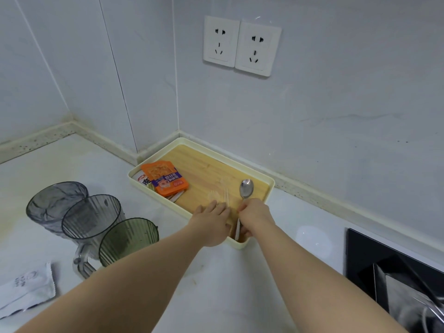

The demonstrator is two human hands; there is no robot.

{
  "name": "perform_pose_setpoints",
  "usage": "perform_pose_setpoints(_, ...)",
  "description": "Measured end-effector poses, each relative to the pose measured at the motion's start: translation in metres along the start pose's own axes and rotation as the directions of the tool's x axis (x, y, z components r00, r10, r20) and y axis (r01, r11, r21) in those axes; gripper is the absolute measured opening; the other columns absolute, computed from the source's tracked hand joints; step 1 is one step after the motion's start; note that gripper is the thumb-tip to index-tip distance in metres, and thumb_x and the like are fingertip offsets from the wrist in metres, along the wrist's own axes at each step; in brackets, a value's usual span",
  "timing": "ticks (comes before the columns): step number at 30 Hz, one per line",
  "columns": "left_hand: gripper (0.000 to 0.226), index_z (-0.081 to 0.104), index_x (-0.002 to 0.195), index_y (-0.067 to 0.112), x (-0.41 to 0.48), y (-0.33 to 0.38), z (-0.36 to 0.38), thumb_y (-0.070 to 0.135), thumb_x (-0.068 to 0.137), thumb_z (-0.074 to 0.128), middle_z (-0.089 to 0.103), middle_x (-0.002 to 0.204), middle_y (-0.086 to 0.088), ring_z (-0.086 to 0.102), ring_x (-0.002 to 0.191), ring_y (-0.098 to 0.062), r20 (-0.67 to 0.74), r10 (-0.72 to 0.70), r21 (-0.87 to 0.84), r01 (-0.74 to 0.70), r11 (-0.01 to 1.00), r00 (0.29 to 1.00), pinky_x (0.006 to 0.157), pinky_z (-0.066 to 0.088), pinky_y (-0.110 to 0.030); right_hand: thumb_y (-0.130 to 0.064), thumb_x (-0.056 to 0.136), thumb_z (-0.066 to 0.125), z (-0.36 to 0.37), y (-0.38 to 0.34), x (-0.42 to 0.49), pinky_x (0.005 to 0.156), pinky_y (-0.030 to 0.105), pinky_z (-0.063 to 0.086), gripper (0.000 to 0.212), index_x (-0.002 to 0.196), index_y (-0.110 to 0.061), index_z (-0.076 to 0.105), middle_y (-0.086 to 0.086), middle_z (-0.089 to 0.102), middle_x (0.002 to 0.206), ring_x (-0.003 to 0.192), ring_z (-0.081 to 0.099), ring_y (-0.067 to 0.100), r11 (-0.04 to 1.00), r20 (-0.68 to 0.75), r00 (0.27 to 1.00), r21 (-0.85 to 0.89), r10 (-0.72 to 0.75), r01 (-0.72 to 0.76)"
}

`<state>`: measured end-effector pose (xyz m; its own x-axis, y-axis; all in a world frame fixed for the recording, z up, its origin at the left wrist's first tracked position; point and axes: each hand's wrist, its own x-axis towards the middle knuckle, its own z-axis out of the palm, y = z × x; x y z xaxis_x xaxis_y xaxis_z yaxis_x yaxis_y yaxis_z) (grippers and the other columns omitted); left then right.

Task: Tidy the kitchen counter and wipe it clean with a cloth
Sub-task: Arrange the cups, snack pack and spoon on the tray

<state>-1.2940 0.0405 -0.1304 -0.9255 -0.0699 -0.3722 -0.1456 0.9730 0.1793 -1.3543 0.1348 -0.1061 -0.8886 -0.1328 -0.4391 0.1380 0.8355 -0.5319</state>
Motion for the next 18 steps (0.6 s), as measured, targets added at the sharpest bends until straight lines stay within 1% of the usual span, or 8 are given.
perform_pose_setpoints(2, 0.053, 0.007, 0.151, 0.018, -0.001, -0.002, 0.002, 0.034, 0.102, 0.020, 0.000, 0.160, 0.001, -0.004, 0.147, -0.020, -0.001, 0.013, 0.014, -0.013, 1.000, 1.000, 0.118, 0.004, -0.045, -0.011, 0.091, 0.036, -0.002, 0.003, 0.001, 0.081, 0.034, 0.056, 0.032, 0.109, -0.019, 0.060, 0.005, 0.064, 0.090, 0.084, 0.069, 0.024, 0.995, 0.017, 0.998, -0.075, -0.061, 0.062)
perform_pose_setpoints(5, 0.052, 0.010, 0.151, 0.018, -0.001, -0.004, 0.004, 0.035, 0.102, 0.019, 0.002, 0.160, 0.003, -0.004, 0.147, -0.020, -0.009, 0.034, 0.010, -0.034, 0.999, 0.999, 0.118, 0.002, -0.045, -0.012, 0.091, 0.036, -0.004, 0.005, 0.001, 0.066, 0.024, 0.046, 0.038, 0.118, -0.027, 0.057, 0.003, 0.070, 0.096, 0.079, 0.066, 0.018, 0.966, 0.023, 0.991, -0.219, -0.134, 0.135)
perform_pose_setpoints(7, 0.050, 0.014, 0.150, 0.019, -0.001, -0.004, 0.004, 0.032, 0.103, 0.020, 0.006, 0.159, 0.004, -0.004, 0.147, -0.022, -0.022, 0.043, -0.001, -0.043, 0.999, 0.999, 0.118, 0.001, -0.046, -0.013, 0.091, 0.040, -0.002, 0.009, 0.003, 0.068, 0.025, 0.046, 0.031, 0.111, -0.025, 0.061, 0.003, 0.067, 0.102, 0.083, 0.062, 0.020, 0.954, -0.011, 0.987, -0.257, -0.161, 0.153)
perform_pose_setpoints(9, 0.046, 0.022, 0.147, 0.021, -0.002, -0.004, 0.003, 0.024, 0.101, 0.026, 0.013, 0.157, 0.004, -0.003, 0.147, -0.026, -0.038, 0.042, -0.046, -0.044, 0.998, 0.998, 0.117, 0.000, -0.047, -0.015, 0.091, 0.047, -0.004, 0.016, 0.002, 0.075, 0.027, 0.047, 0.026, 0.110, -0.021, 0.063, 0.006, 0.063, 0.108, 0.096, 0.060, 0.024, 0.973, -0.022, 0.987, -0.175, -0.157, 0.151)
perform_pose_setpoints(11, 0.045, 0.028, 0.143, 0.021, -0.003, -0.004, 0.003, 0.017, 0.098, 0.031, 0.019, 0.153, 0.001, 0.000, 0.147, -0.026, -0.067, 0.026, -0.092, -0.032, 0.995, 0.997, 0.117, 0.001, -0.047, -0.016, 0.091, 0.051, -0.006, 0.023, 0.001, 0.081, 0.027, 0.045, 0.031, 0.120, -0.021, 0.059, 0.007, 0.061, 0.116, 0.106, 0.058, 0.025, 0.981, -0.009, 0.986, -0.094, -0.169, 0.167)
perform_pose_setpoints(14, 0.056, 0.018, 0.146, 0.024, -0.003, -0.002, 0.004, 0.022, 0.094, 0.037, 0.016, 0.153, -0.001, 0.004, 0.145, -0.024, -0.108, -0.018, -0.103, 0.007, 0.995, 0.994, 0.116, 0.003, -0.049, -0.018, 0.094, 0.043, -0.003, 0.027, 0.000, 0.085, 0.029, 0.045, 0.038, 0.131, -0.025, 0.049, 0.009, 0.059, 0.121, 0.110, 0.057, 0.027, 0.965, -0.004, 0.974, -0.133, -0.227, 0.224)
perform_pose_setpoints(16, 0.065, 0.002, 0.150, 0.026, -0.001, 0.000, 0.003, 0.029, 0.095, 0.036, 0.002, 0.158, 0.004, -0.004, 0.146, -0.025, -0.053, -0.042, -0.082, 0.037, 0.996, 0.998, 0.116, 0.002, -0.052, -0.020, 0.096, 0.034, 0.002, 0.028, 0.001, 0.093, 0.032, 0.044, 0.044, 0.139, -0.029, 0.039, 0.011, 0.055, 0.128, 0.116, 0.054, 0.029, 0.957, 0.013, 0.970, -0.159, -0.243, 0.242)
perform_pose_setpoints(18, 0.066, -0.007, 0.150, 0.028, 0.001, 0.003, 0.002, 0.038, 0.096, 0.031, -0.008, 0.159, 0.009, -0.009, 0.146, -0.026, 0.021, -0.043, -0.016, 0.044, 0.999, 0.999, 0.115, 0.001, -0.055, -0.021, 0.097, 0.030, 0.005, 0.030, 0.001, 0.095, 0.033, 0.044, 0.047, 0.143, -0.031, 0.033, 0.011, 0.052, 0.133, 0.118, 0.052, 0.030, 0.951, 0.040, 0.968, -0.178, -0.249, 0.252)
